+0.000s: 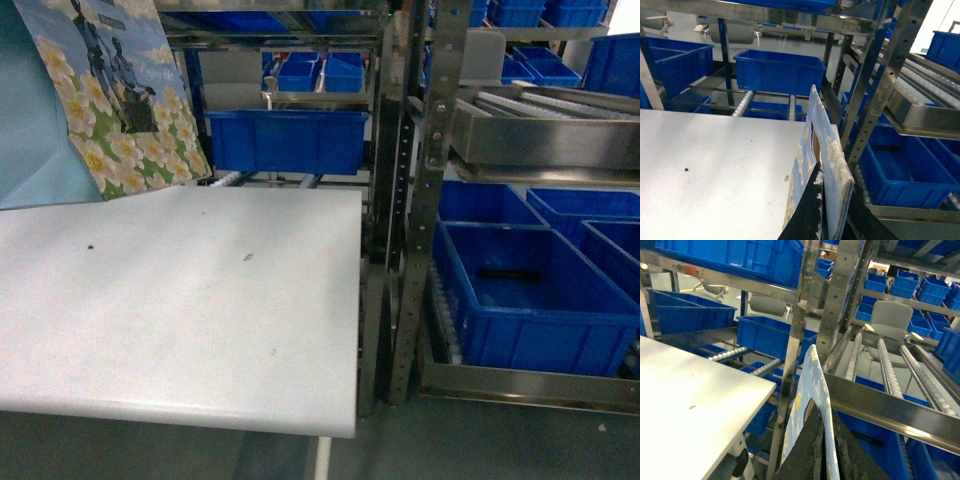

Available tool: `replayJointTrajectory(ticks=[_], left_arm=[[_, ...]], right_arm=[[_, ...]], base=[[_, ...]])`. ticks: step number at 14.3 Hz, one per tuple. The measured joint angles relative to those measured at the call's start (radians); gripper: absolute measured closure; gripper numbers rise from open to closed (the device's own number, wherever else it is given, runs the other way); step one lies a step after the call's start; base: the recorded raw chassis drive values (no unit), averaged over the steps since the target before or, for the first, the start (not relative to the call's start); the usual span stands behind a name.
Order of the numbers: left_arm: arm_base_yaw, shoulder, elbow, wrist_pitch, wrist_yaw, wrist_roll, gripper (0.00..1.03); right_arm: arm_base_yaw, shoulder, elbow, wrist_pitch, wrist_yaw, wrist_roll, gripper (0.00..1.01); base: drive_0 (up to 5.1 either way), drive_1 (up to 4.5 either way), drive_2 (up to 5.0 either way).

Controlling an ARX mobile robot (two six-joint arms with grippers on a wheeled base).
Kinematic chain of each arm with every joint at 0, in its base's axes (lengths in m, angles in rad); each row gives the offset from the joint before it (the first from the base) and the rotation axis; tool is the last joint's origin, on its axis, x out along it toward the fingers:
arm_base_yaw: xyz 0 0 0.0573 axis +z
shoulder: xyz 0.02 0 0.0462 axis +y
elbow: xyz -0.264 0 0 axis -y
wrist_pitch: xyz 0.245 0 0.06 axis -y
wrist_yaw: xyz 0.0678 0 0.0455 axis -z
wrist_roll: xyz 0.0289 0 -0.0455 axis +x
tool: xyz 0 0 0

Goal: Move flower gift bag to table near conveyor

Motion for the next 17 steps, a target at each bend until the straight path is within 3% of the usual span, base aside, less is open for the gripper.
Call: replayJointTrajectory(ticks=[17], left_arm=[[0.000,0.000,0.000,0.002,0.000,0.000,1.01]], right_arm=[[0.000,0.000,0.000,0.001,0.000,0.000,0.99]], base=[[-5.0,2.40,2.4]])
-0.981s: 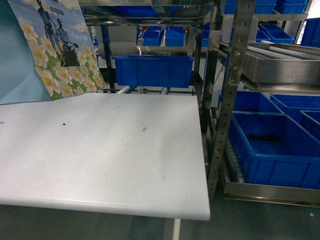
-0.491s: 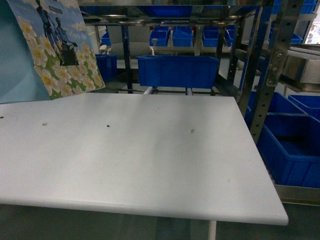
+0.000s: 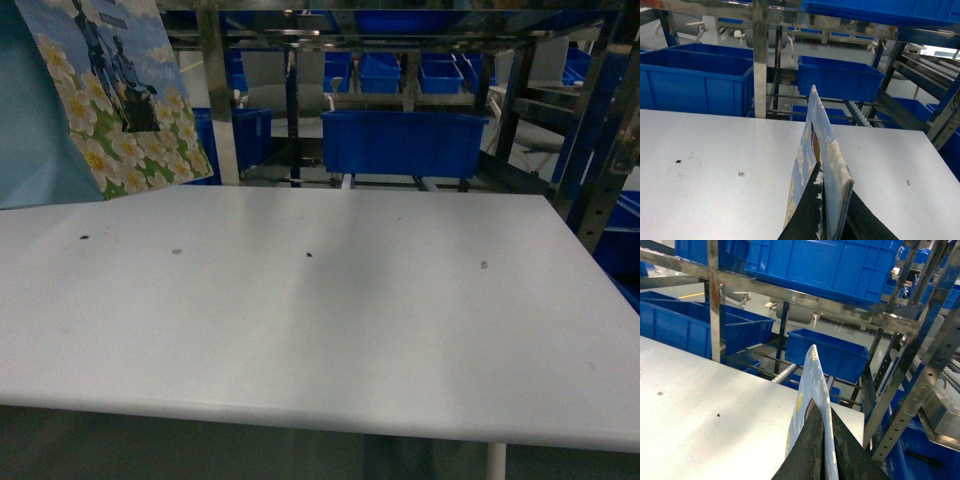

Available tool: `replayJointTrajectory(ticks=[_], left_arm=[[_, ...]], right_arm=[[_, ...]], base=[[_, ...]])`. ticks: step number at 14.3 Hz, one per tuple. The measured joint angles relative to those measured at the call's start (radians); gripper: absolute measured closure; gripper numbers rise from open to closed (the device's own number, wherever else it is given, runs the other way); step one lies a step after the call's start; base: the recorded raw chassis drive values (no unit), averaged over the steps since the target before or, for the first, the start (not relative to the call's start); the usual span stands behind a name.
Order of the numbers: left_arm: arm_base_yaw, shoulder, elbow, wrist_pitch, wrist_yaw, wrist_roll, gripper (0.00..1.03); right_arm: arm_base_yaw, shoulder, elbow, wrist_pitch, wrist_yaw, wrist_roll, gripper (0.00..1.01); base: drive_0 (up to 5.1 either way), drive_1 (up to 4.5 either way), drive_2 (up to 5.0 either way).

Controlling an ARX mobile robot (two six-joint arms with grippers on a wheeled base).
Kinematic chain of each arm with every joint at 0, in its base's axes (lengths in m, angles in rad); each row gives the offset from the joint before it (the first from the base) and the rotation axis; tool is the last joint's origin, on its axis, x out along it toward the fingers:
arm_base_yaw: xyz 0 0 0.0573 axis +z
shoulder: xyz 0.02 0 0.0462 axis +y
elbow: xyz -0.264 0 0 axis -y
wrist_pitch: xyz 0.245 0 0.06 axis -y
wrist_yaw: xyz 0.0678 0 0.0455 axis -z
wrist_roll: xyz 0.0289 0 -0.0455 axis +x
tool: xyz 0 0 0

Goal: Move flower gift bag to table near conveyor

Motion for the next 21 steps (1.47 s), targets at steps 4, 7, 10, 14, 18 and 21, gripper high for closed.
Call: replayJointTrajectory(ticks=[4,7,10,14,18,21], left_arm=[[0.000,0.000,0.000,0.000,0.000,0.000,1.01],[0.000,0.000,0.000,0.001,0.000,0.000,1.01],[-0.001,0.000,0.000,0.002,0.000,0.000,1.01],[-0.002,0.000,0.000,-0.001,0.000,0.000,1.01],[0.009,-0.001,0.000,0.002,-0.010,0.000,1.01],[-0.003,-0.001,0.000,0.002,0.002,0.000,1.01]], right_arm=[[0.000,0.000,0.000,0.003,-0.001,0.000,0.99],[0.000,0.000,0.000,0.005,0.000,0.000,0.99],[0.000,0.000,0.000,0.001,0.000,0.000,0.99],[0.000,0.000,0.000,0.005,-0.001,0.000,0.99],[0.000,-0.001,0.001,0.003,-0.007,0.000,0.99],[-0.001,0.000,0.001,0.001,-0.002,0.000,0.99]], base=[[-5.0,2.42,2.4],[-4.9,2.47,2.5],[-5.0,2.45,2.5],[-5.0,2.40,2.4],[-0.9,0.31,0.3],[1.3,-0.66,-0.7]])
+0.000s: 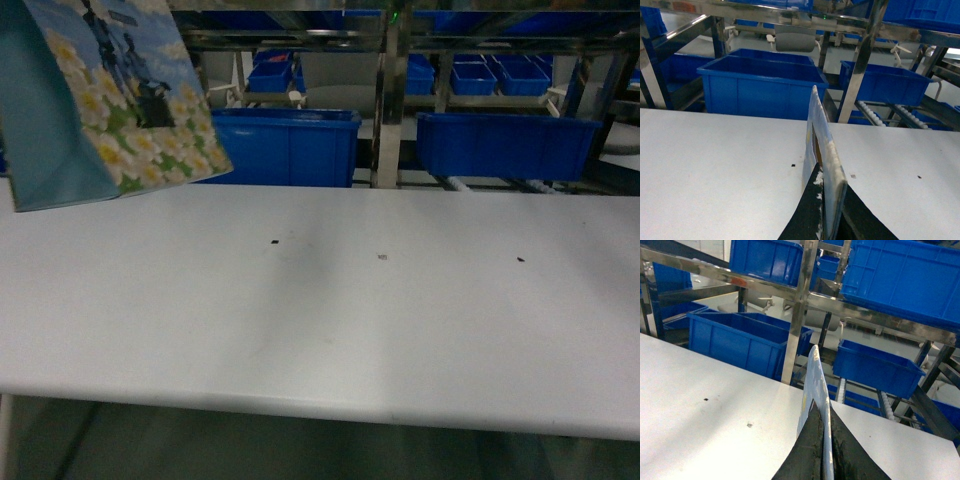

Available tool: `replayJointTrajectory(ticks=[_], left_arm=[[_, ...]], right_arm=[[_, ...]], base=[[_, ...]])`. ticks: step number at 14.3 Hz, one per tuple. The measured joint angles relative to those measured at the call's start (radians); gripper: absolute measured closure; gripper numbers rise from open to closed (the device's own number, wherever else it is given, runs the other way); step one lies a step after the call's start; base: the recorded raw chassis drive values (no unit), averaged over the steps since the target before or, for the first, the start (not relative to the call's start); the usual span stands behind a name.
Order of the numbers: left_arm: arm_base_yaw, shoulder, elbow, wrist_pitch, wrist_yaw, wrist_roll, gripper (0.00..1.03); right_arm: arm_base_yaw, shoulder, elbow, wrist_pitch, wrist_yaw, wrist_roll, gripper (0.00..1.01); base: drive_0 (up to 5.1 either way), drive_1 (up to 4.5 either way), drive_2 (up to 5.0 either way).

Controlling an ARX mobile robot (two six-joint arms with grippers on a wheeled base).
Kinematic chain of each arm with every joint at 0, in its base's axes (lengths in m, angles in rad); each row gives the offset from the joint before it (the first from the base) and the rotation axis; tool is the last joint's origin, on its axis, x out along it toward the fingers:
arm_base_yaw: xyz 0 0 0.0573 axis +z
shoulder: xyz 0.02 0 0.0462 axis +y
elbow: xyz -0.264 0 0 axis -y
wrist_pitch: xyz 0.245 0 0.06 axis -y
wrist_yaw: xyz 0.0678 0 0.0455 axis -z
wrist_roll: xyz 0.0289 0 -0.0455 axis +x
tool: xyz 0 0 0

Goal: Move flower gift bag to table near conveyor

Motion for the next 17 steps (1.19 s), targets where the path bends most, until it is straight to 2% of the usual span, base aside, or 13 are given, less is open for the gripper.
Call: replayJointTrajectory(ticks=[5,9,13,17], left_arm=[[0.005,0.000,0.000,-0.001,-0.006,0.000,1.01],[0.001,-0.001,0.000,-0.003,0.001,0.000,1.01],[0.003,-0.002,0.000,-0.003,-0.003,0.000,1.01],[-0.003,0.000,0.000,0.000,0.004,0.000,1.01]], right_arm=[[0.001,0.000,0.000,0.001,-0.002,0.000,0.99],[0.000,0.000,0.000,0.001,-0.002,0.000,0.99],[0.001,0.000,0.000,0.000,-0.001,0.000,0.99],[-0.005,-0.001,0.000,0.005,0.008,0.000,0.99]], base=[[3.9,-2.12,-2.1],[3.6,0.20,-3.7],[1.4,2.93,-4.7],[-3.0,5.24,-1.1]])
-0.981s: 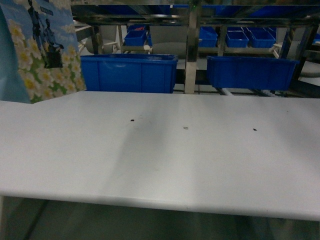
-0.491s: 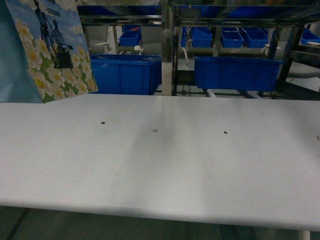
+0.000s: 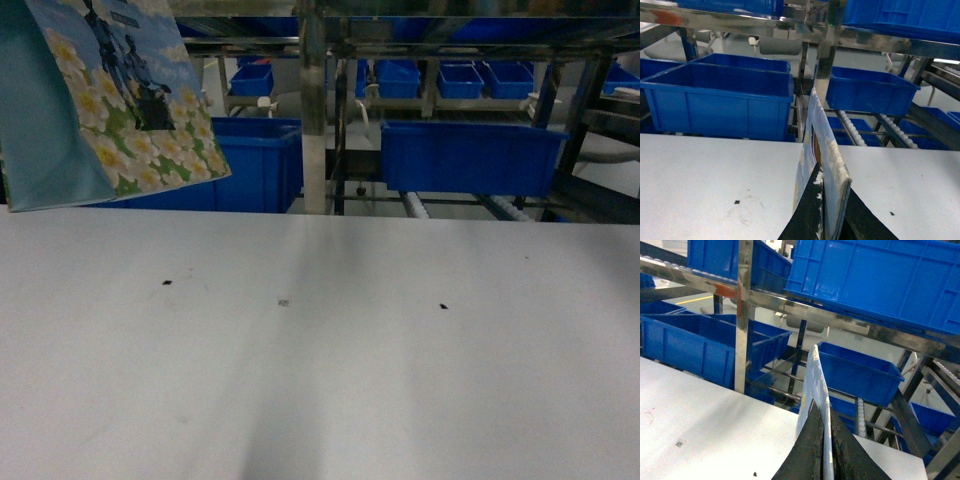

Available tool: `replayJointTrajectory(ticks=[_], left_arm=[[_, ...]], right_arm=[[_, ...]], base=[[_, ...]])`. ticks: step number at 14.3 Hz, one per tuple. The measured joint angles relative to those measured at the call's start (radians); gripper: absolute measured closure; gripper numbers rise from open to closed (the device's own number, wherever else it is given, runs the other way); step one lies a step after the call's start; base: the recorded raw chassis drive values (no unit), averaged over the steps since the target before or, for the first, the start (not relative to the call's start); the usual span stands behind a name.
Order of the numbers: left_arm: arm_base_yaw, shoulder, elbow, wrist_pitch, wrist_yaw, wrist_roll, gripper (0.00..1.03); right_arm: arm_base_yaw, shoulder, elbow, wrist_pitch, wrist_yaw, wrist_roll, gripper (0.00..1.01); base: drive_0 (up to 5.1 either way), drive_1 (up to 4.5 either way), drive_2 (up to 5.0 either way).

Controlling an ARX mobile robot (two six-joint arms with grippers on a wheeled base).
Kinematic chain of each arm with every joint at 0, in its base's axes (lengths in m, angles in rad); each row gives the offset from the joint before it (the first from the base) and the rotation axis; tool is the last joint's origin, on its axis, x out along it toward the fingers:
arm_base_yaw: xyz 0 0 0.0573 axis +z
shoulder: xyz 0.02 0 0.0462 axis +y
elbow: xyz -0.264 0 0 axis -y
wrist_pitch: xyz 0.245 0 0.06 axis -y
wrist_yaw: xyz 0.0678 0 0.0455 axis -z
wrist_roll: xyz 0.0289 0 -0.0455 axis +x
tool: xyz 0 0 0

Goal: Move flower gift bag to table near conveyor

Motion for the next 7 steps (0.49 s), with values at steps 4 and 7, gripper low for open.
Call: replayJointTrajectory(ticks=[4,7], left_arm=[[0.013,-0.001,0.000,0.001,-0.013,0.000,1.01],[-0.004,-0.001,0.000,0.000,0.005,0.000,1.01]], right_arm=[[0.007,0.003,0.000,-0.001,-0.013,0.000,0.99],[0.000,0.001,0.000,-0.005,-0.002,0.000,0.99]], base=[[-0.2,-0.19,-0.2],[-1.6,0.57,0.6]])
